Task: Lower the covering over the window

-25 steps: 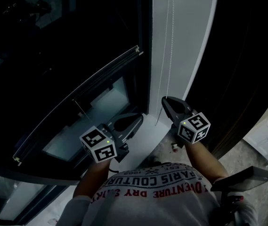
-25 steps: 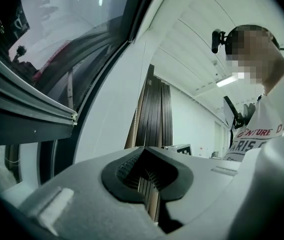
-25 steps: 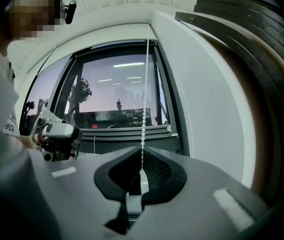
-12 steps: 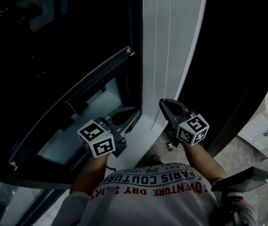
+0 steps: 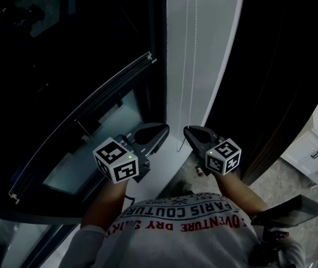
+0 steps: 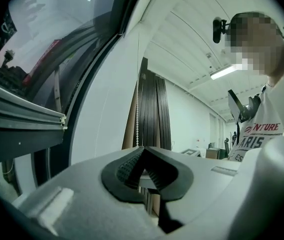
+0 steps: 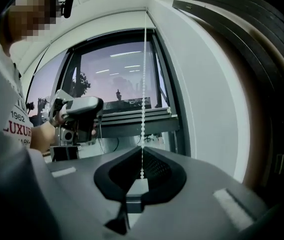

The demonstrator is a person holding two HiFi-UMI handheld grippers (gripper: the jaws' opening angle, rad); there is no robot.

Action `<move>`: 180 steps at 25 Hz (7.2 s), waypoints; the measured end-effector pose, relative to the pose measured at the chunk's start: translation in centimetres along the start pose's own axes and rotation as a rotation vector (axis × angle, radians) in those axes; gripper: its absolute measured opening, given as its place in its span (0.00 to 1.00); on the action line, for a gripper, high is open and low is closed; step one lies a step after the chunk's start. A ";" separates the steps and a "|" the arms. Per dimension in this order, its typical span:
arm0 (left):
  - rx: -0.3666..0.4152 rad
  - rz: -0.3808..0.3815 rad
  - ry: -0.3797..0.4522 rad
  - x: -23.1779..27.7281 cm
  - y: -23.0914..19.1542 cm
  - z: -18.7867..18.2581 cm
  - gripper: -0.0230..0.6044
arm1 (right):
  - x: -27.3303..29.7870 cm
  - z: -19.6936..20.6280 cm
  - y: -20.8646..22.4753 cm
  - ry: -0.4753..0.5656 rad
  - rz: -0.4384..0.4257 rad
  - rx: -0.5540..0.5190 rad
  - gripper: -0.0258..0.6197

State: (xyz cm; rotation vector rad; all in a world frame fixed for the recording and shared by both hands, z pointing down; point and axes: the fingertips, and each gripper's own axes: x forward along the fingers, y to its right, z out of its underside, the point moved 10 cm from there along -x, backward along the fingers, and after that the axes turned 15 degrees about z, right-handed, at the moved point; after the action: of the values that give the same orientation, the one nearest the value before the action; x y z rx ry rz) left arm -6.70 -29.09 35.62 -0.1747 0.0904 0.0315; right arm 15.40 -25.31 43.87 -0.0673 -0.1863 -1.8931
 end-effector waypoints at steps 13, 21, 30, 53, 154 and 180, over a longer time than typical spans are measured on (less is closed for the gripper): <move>-0.017 0.021 -0.031 1.4 -1.6 1.0 0.11 | 0.8 5.4 -0.9 -0.138 -0.026 0.007 0.05; 0.033 0.037 -0.073 3.7 -3.9 -0.8 0.18 | 1.9 5.8 -1.0 -0.156 -0.074 0.032 0.05; 0.155 0.041 -0.067 6.8 -5.1 -5.9 0.18 | 2.2 5.9 -1.3 -0.171 -0.096 0.012 0.05; 0.107 0.001 -0.132 6.4 -6.0 -2.6 0.04 | 2.4 8.9 -0.3 -0.276 -0.099 -0.017 0.06; 0.127 0.163 -0.124 6.3 -8.0 -3.7 0.21 | 4.5 0.1 2.1 -0.138 -0.174 -0.096 0.05; 0.139 0.049 -0.138 8.6 -8.0 -7.1 0.04 | 5.4 3.7 1.9 -0.217 -0.207 -0.076 0.05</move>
State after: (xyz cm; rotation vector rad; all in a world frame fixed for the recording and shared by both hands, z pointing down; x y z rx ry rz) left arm 1.54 -37.99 29.25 -0.0310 -0.0411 0.0857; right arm 15.32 -30.34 48.46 -0.3162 -0.2773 -2.0986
